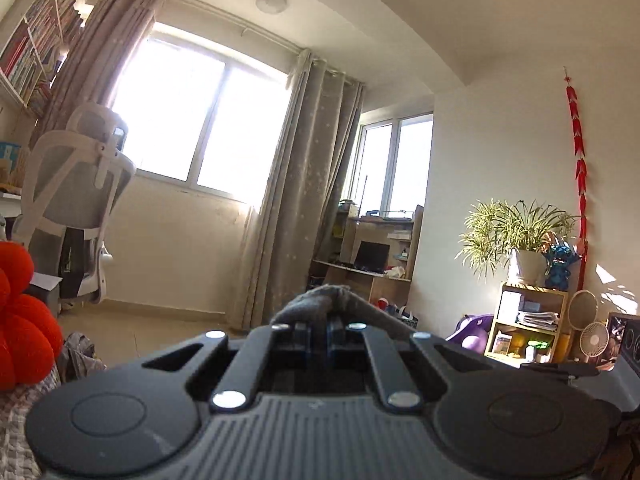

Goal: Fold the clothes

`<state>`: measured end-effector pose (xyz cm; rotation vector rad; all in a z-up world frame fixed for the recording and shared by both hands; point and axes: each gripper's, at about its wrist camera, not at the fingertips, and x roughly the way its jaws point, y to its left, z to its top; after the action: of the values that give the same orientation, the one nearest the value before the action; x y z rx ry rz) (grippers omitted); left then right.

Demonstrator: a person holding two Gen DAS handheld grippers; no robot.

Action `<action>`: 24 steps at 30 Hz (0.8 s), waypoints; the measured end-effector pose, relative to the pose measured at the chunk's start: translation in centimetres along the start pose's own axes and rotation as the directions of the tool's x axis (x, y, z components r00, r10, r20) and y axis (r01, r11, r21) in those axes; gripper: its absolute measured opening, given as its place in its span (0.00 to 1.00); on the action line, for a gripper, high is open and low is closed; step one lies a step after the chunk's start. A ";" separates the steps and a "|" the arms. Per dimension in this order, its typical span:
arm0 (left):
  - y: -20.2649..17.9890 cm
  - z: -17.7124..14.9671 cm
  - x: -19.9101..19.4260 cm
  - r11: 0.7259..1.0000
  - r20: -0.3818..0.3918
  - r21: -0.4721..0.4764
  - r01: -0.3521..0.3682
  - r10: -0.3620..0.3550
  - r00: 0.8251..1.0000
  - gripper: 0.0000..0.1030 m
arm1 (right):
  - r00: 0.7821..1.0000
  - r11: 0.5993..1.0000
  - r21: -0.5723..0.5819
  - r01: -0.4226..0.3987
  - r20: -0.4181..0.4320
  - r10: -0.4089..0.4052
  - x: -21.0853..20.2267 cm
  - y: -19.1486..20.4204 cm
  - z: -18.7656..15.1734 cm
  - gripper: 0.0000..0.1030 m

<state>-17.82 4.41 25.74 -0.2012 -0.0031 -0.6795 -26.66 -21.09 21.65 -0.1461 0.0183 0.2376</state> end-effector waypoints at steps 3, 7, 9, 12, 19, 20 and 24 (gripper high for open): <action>-1.7 2.6 -3.0 0.997 0.089 0.051 -0.058 0.053 0.995 0.06 | 0.998 0.999 -0.047 0.002 0.060 0.001 -0.7 1.2 3.1 0.05; -2.0 5.1 -5.4 0.993 0.146 0.059 -0.102 0.093 0.985 0.06 | 0.994 0.991 -0.131 0.034 0.110 -0.019 -1.2 3.2 6.2 0.04; -2.0 5.6 -6.1 0.990 0.162 0.079 -0.120 0.106 0.981 0.06 | 0.992 0.987 -0.151 0.051 0.119 -0.033 -1.3 3.9 7.2 0.04; -1.9 5.8 -6.3 0.986 0.184 0.087 -0.140 0.122 0.975 0.06 | 0.993 0.984 -0.162 0.073 0.107 -0.056 -0.9 4.6 8.0 0.04; -1.0 6.2 -6.6 0.991 0.230 0.016 -0.134 0.127 0.965 0.06 | 0.985 0.957 -0.240 0.161 0.092 -0.143 -0.5 6.5 8.4 0.04; -1.1 6.4 -6.8 0.991 0.245 0.014 -0.132 0.125 0.961 0.06 | 0.983 0.953 -0.249 0.173 0.099 -0.153 -0.7 6.7 8.6 0.04; -1.3 7.5 -8.6 0.994 0.297 -0.008 -0.109 0.107 0.949 0.06 | 0.973 0.934 -0.288 0.213 0.146 -0.177 -1.8 7.3 10.2 0.04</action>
<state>-24.85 10.24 32.76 -0.2920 -0.2822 -0.5347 -30.10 -13.00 30.75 -0.4367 -0.1512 0.0471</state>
